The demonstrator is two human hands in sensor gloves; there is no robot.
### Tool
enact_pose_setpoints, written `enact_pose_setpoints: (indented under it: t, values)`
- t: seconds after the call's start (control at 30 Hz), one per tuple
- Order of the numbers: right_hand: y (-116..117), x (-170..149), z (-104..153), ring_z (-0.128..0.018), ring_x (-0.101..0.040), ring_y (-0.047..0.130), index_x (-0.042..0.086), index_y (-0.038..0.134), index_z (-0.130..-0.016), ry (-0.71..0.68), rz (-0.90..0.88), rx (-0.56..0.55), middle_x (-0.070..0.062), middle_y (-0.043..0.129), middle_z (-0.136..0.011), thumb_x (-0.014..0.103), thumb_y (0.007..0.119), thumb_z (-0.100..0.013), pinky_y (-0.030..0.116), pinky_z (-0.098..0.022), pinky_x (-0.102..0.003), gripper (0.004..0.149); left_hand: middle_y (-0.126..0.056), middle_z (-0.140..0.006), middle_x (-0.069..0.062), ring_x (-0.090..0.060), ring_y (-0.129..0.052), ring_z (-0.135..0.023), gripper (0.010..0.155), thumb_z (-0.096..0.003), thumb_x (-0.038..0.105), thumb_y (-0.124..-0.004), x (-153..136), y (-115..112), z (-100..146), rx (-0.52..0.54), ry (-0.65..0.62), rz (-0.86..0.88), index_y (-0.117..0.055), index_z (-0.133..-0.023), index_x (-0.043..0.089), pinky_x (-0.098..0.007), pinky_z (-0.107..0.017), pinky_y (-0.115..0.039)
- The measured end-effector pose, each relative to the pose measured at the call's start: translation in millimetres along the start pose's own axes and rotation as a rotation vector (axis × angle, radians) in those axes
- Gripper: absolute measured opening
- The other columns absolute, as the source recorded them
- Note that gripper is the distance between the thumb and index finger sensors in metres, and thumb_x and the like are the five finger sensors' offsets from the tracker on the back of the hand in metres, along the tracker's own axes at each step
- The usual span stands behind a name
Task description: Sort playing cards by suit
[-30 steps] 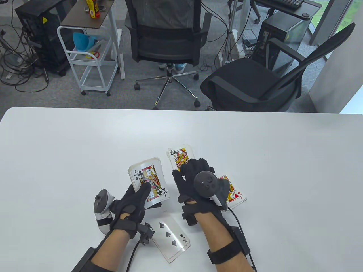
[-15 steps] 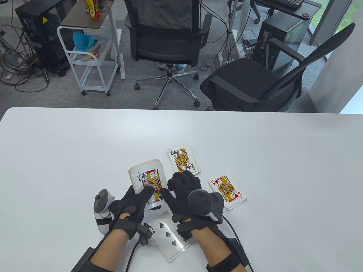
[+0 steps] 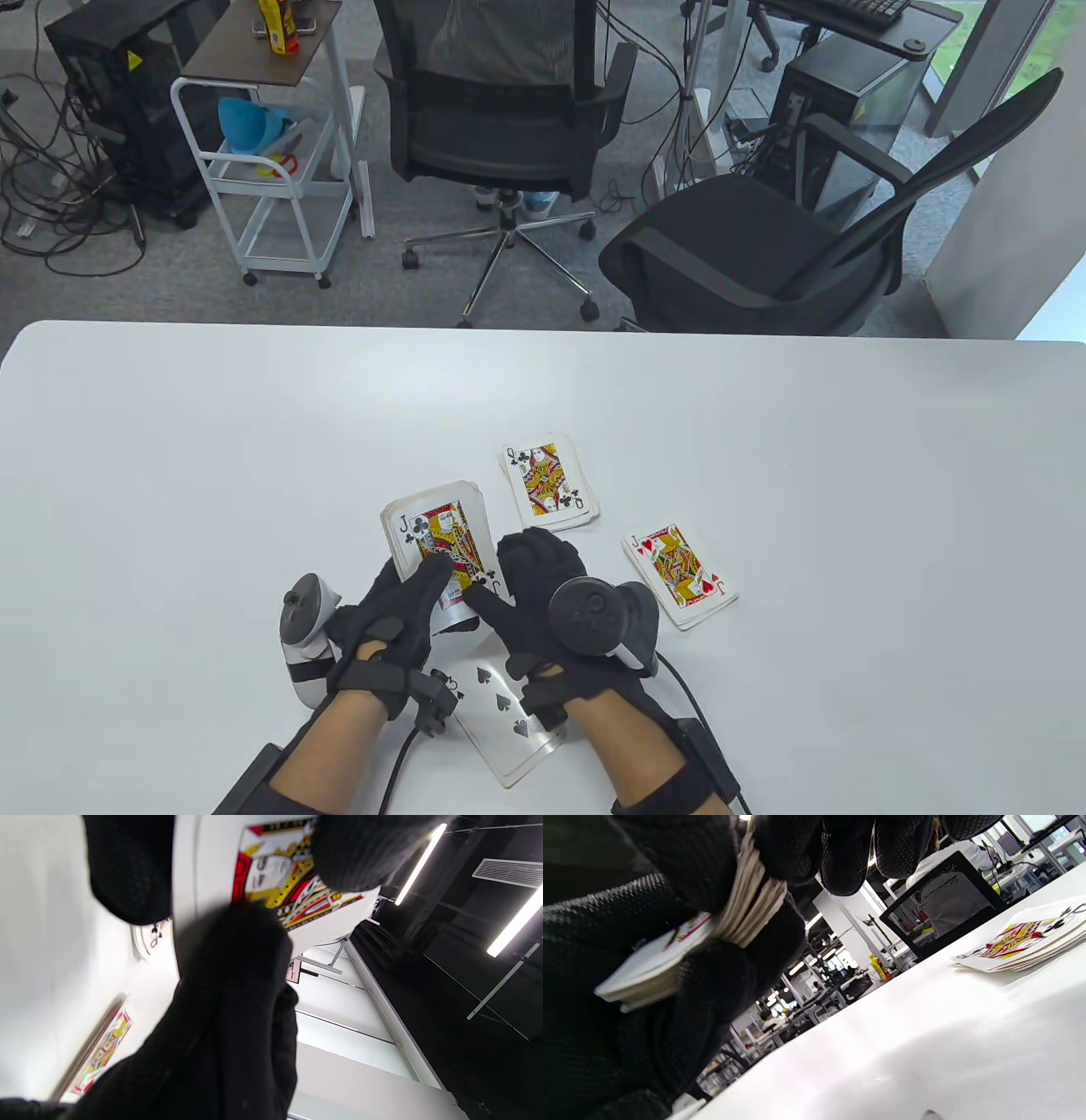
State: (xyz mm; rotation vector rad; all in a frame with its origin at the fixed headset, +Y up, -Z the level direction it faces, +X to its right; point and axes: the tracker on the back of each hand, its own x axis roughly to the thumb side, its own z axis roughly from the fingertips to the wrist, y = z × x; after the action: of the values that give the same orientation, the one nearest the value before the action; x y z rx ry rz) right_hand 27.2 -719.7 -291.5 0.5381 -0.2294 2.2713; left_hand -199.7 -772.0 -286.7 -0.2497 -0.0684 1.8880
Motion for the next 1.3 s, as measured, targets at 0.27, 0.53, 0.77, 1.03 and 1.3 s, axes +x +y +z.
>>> enact_pose_setpoints:
  t: [0.27, 0.53, 0.77, 1.03, 1.3]
  values:
    - [-7, -7, 2, -0.091, -0.048, 0.073, 0.003, 0.087, -0.073, 0.017, -0.035, -0.097, -0.017, 0.082, -0.093, 0.036, 0.076, -0.057, 0.054, -0.066, -0.069, 0.038, -0.077, -0.103, -0.001, -0.030, -0.091, -0.087, 0.062, -0.0575, 0.054, -0.080, -4, -4, -1, -0.027, 0.021, 0.011, -0.056, -0.107, 0.025, -0.042, -0.051, -0.092]
    - [-12, -19, 0, -0.094, -0.049, 0.065, 0.008, 0.078, -0.085, 0.113, -0.023, -0.103, -0.019, 0.071, -0.099, 0.037, 0.083, -0.055, 0.051, -0.067, -0.069, 0.042, -0.073, -0.105, -0.002, -0.032, -0.087, -0.090, 0.064, -0.0572, 0.053, -0.081, -2, -1, -1, -0.018, 0.016, 0.012, -0.053, -0.108, 0.026, -0.043, -0.055, -0.090]
    - [-22, -28, -2, -0.096, -0.050, 0.063, 0.006, 0.085, -0.082, 0.162, 0.032, -0.081, -0.019, 0.074, -0.099, 0.034, 0.081, -0.056, 0.049, -0.067, -0.071, 0.038, -0.073, -0.105, -0.002, -0.032, -0.087, -0.091, 0.062, -0.0577, 0.051, -0.080, 3, 4, -1, 0.016, -0.003, 0.008, -0.053, -0.108, 0.026, -0.044, -0.055, -0.090]
    - [-60, -59, -4, -0.097, -0.052, 0.058, 0.007, 0.087, -0.081, 0.292, 0.079, -0.199, -0.020, 0.072, -0.100, 0.034, 0.082, -0.056, 0.044, -0.067, -0.072, 0.037, -0.074, -0.105, -0.002, -0.031, -0.088, -0.090, 0.061, -0.0582, 0.049, -0.080, 10, 5, -2, 0.016, -0.030, 0.061, -0.054, -0.108, 0.026, -0.043, -0.054, -0.091]
    - [-69, -85, -38, -0.101, -0.054, 0.045, 0.008, 0.085, -0.083, 0.464, 0.219, -0.138, -0.022, 0.061, -0.106, 0.034, 0.084, -0.056, 0.034, -0.067, -0.075, 0.037, -0.074, -0.105, -0.001, -0.031, -0.088, -0.090, 0.061, -0.0582, 0.049, -0.079, 11, 7, -4, 0.020, -0.033, 0.048, -0.054, -0.108, 0.026, -0.043, -0.054, -0.090]
